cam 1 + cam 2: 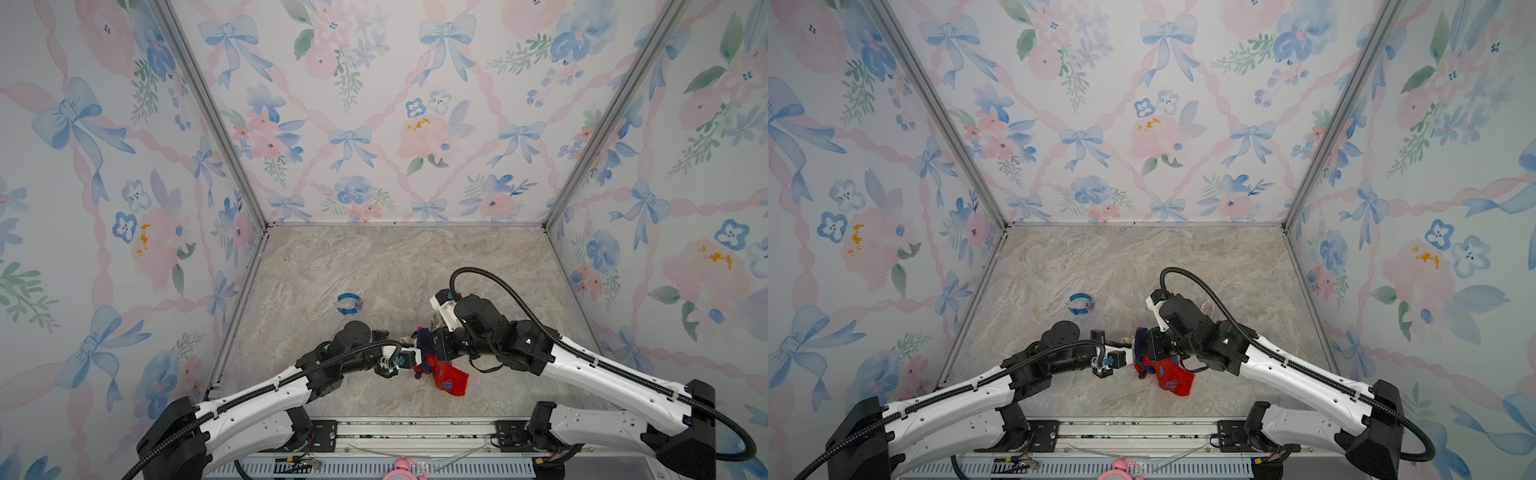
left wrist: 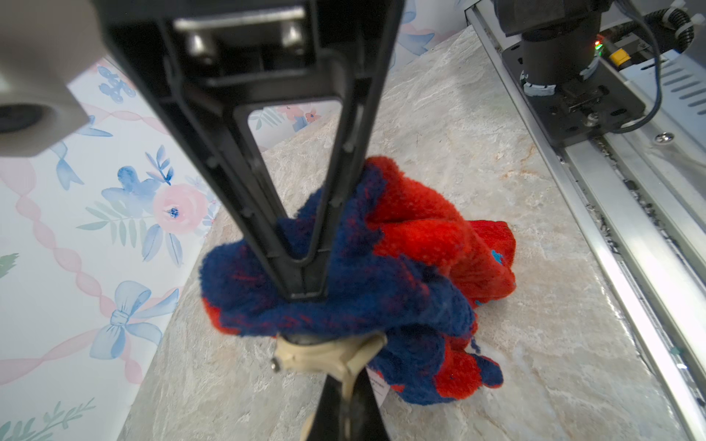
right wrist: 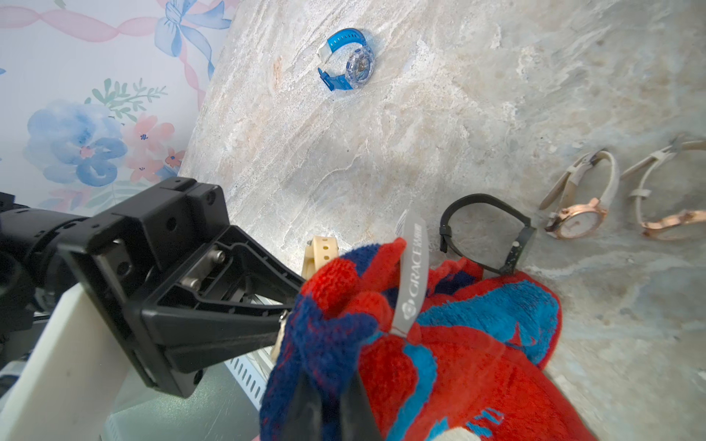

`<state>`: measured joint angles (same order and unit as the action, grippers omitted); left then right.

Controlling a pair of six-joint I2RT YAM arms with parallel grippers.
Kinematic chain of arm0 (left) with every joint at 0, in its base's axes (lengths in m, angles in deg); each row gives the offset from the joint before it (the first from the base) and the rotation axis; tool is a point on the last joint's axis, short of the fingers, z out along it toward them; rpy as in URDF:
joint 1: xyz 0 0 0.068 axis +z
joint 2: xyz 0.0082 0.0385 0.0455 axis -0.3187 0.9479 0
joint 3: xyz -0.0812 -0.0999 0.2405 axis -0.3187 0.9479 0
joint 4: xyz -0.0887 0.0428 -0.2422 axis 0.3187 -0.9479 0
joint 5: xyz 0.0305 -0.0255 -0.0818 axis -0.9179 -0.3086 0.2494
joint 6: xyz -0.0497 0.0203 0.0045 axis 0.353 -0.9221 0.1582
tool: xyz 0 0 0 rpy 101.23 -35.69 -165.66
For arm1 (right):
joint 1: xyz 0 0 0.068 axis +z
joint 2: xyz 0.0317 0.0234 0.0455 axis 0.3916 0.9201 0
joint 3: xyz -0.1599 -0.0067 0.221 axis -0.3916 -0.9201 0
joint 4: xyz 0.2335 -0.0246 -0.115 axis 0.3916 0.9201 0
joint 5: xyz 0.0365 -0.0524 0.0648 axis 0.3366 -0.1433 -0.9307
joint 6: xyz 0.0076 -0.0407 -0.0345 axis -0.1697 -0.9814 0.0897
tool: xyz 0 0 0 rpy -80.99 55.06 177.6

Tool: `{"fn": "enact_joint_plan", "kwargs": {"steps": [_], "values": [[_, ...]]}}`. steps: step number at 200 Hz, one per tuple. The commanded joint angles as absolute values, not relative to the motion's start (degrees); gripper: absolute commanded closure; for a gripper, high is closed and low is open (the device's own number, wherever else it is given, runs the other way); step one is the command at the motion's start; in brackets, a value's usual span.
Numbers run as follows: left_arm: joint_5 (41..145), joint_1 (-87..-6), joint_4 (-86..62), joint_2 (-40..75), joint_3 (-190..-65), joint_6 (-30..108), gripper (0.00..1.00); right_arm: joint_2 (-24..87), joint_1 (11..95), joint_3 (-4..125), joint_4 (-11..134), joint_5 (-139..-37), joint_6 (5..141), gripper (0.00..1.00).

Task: Wipe the watch dial
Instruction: Wipe the dirt from the watch dial.

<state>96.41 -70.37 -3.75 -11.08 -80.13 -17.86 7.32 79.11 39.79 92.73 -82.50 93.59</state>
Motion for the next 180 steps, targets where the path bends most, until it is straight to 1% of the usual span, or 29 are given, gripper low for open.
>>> {"fn": "enact_joint_plan", "kwargs": {"steps": [1, 17, 72, 155, 180], "values": [[96.9, -70.8, -2.7, -12.1, -81.6, -17.8, 1.00, 6.9, 76.4, 40.1, 92.5, -83.5, 92.5, 1.00], [96.8, -70.9, -2.7, -12.4, -81.6, -17.8, 1.00, 6.6, 75.1, 39.3, 92.7, -84.1, 92.4, 1.00], [96.6, -70.9, -2.5, -12.8, -81.5, -17.6, 1.00, 5.2, 74.8, 38.4, 93.1, -84.0, 92.8, 1.00], [96.1, -70.9, -2.5, -13.1, -81.4, -17.0, 1.00, 2.0, 76.0, 40.4, 95.2, -81.4, 92.9, 1.00], [96.0, -70.9, -2.5, -13.1, -81.4, -17.1, 1.00, 1.9, 78.0, 42.0, 94.6, -81.8, 92.7, 1.00]]}}
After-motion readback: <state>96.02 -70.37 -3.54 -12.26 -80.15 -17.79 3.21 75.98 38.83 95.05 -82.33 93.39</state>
